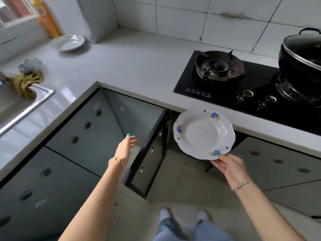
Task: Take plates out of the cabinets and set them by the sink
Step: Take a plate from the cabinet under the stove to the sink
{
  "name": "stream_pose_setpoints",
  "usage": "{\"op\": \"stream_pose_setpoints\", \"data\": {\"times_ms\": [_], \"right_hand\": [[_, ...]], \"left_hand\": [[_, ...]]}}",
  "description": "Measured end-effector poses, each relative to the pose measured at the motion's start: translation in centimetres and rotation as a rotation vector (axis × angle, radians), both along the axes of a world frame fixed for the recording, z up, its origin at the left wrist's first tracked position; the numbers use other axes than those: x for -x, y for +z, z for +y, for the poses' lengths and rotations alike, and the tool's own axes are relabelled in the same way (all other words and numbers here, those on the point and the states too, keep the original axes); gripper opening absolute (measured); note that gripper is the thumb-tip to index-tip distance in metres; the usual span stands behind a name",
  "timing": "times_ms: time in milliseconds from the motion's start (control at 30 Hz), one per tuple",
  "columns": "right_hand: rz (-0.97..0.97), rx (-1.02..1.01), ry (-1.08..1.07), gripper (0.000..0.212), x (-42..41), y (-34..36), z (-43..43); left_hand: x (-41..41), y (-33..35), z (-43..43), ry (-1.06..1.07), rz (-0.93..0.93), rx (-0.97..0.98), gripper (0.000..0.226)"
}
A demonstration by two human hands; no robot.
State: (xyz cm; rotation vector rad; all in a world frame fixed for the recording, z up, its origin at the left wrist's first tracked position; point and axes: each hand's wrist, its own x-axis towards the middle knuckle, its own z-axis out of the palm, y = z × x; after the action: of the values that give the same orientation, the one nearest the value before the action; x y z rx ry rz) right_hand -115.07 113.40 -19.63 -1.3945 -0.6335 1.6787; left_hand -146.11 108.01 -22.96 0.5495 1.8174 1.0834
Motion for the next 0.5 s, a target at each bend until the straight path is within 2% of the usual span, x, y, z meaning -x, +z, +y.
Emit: {"op": "stream_pose_setpoints", "data": {"times_ms": [67, 167, 300, 500], "right_hand": [[-0.004, -0.013, 0.007, 0.015, -0.2, 0.4, 0.2], [0.012, -0.014, 0.018, 0.015, -0.8, 0.8, 0.6], [0.015, -0.009, 0.031, 0.016, -2.1, 1.3, 1.3], [0.026, -0.028, 0.035, 0.015, -5.0, 1.8, 2.4]], "left_hand": [[0.3, -1.2, -0.8, -0.094, 0.054, 0.112, 0.052], [0.0, -2.4, -1.7, -0.105, -0.06, 0.239, 0.056], [-0.8, -2.9, -2.0, -0.011, -0.184, 0.259, 0.062], [-4.0, -2.8, -2.2, -0.047, -0.348, 0.256, 0.077]]}}
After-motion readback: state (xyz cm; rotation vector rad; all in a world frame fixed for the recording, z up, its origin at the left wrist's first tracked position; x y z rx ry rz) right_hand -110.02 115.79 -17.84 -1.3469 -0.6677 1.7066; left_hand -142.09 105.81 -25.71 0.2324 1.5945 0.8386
